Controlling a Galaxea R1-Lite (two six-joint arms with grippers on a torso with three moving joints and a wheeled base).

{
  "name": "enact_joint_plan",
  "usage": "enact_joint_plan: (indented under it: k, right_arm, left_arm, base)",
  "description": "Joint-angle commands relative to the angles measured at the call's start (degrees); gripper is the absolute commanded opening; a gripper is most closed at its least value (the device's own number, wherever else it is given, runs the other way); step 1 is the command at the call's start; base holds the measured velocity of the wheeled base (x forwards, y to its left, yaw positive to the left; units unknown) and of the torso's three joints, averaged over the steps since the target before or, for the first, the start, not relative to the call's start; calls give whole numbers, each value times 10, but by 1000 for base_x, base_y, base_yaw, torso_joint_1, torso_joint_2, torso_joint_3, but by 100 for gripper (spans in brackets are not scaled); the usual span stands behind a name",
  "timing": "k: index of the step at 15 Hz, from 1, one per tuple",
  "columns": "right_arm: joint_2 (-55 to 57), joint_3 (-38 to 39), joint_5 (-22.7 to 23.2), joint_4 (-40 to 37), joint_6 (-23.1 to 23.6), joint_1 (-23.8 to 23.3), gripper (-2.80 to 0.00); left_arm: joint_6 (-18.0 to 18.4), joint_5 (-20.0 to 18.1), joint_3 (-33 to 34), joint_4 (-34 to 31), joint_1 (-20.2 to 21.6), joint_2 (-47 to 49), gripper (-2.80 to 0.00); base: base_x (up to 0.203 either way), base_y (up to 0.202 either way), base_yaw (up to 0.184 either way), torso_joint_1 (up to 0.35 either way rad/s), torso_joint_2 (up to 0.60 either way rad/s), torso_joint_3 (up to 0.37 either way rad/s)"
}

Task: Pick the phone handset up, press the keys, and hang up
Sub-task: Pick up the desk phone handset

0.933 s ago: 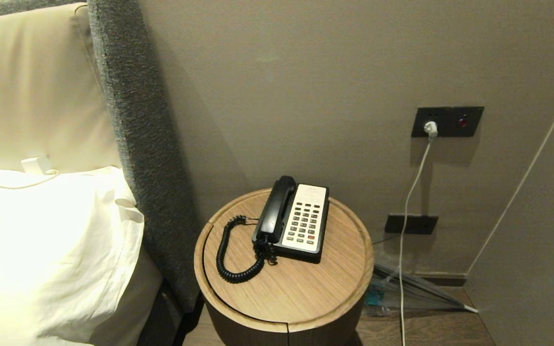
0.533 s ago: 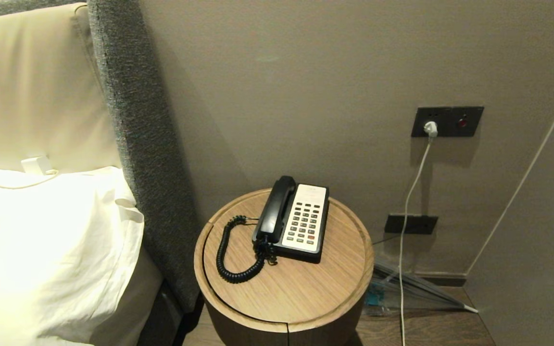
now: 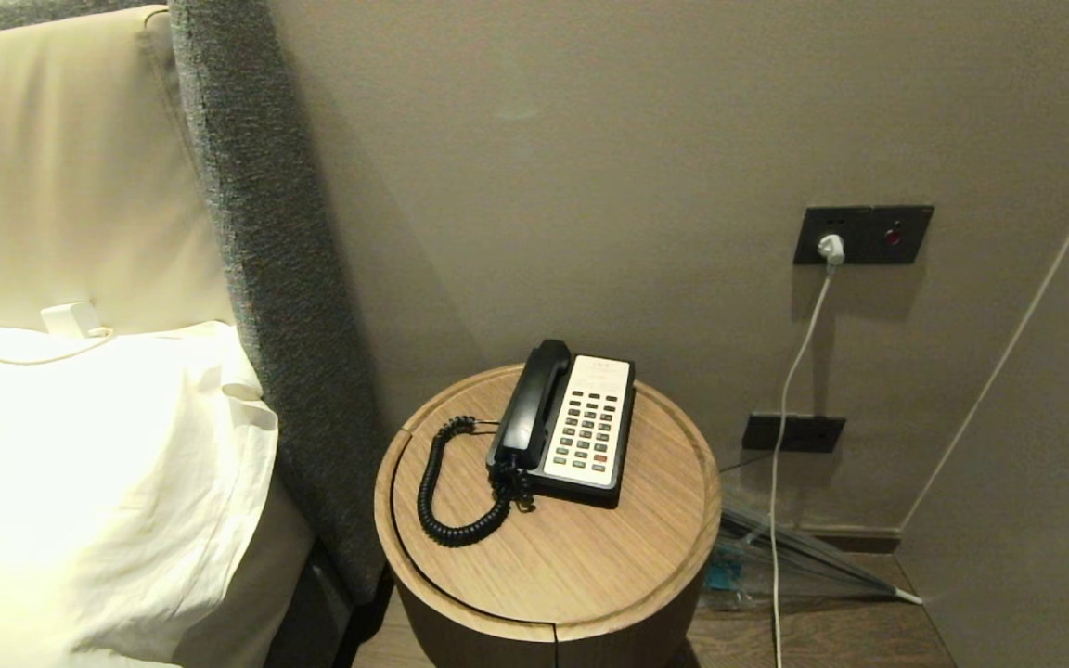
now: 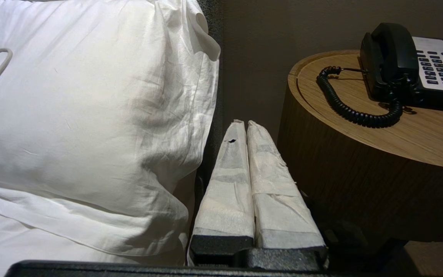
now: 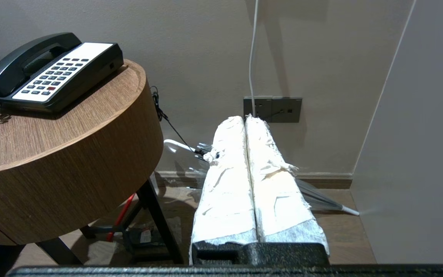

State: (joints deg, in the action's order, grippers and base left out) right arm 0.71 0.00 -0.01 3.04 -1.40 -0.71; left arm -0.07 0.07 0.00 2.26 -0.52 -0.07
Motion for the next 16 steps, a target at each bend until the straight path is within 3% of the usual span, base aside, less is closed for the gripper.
enact_joint_plan:
  k: [1, 10, 16]
  right_arm:
    - [1, 11, 0, 0, 0, 0, -280]
    - [1, 12, 0, 0, 0, 0, -280]
    - [1, 11, 0, 0, 0, 0, -280]
  left_arm:
    - [2, 0, 11, 0, 0, 1, -280]
    - [0, 0, 11, 0, 0, 1, -280]
    - [-1, 0, 11, 0, 0, 1, -280]
  base:
    - [0, 0, 0, 0, 0, 0]
    - [0, 0, 0, 0, 1, -7]
    - [0, 0, 0, 1, 2, -171]
